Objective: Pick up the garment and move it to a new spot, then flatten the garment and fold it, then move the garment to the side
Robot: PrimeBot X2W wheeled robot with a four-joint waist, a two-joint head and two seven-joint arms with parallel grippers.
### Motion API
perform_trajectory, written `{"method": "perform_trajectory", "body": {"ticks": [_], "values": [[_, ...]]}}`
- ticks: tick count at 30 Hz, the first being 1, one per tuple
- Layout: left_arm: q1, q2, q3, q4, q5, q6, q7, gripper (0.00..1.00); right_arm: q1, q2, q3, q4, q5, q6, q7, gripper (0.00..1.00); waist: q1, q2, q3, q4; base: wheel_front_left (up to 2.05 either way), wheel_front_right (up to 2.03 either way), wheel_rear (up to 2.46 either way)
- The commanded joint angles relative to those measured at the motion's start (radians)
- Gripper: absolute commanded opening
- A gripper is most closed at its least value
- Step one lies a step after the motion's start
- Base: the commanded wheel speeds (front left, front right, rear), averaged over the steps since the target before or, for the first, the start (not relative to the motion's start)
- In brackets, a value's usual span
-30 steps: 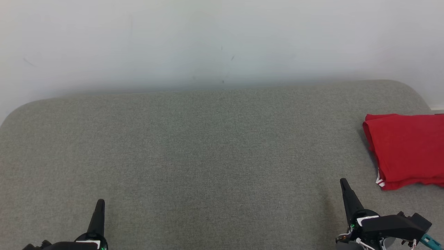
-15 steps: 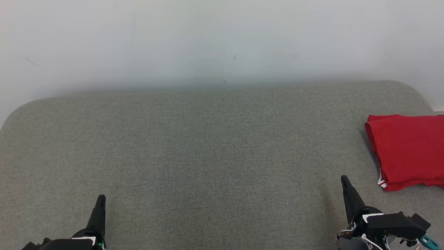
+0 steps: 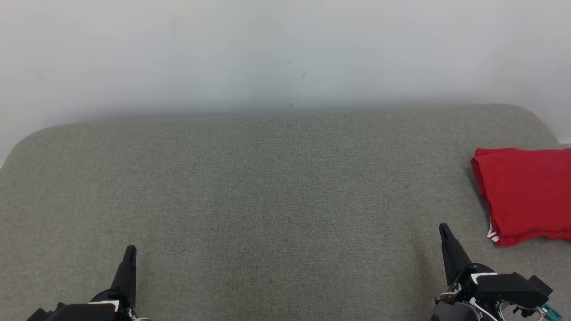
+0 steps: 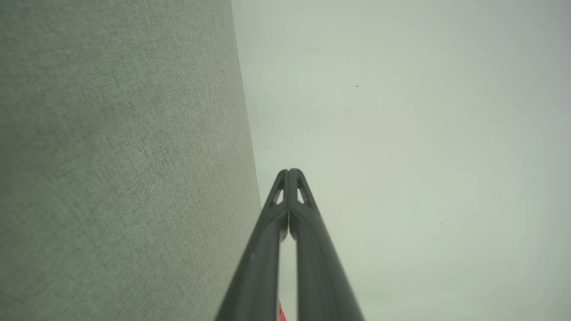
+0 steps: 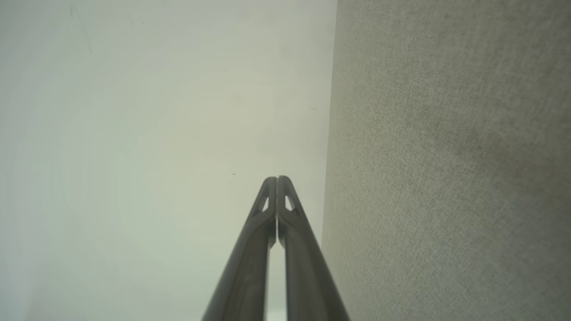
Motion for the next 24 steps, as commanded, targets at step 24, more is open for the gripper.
{"method": "perform_trajectory", "body": {"ticks": [24], "values": [[-0.011, 0.003, 0.003, 0.002, -0.005, -0.004, 0.0, 0.0, -0.005, 0.003, -0.001, 0.001, 0.002, 0.001, 0.002, 0.0, -0.0001, -0.0001, 0.0, 0.0, 0.0, 0.0, 0.0]]}}
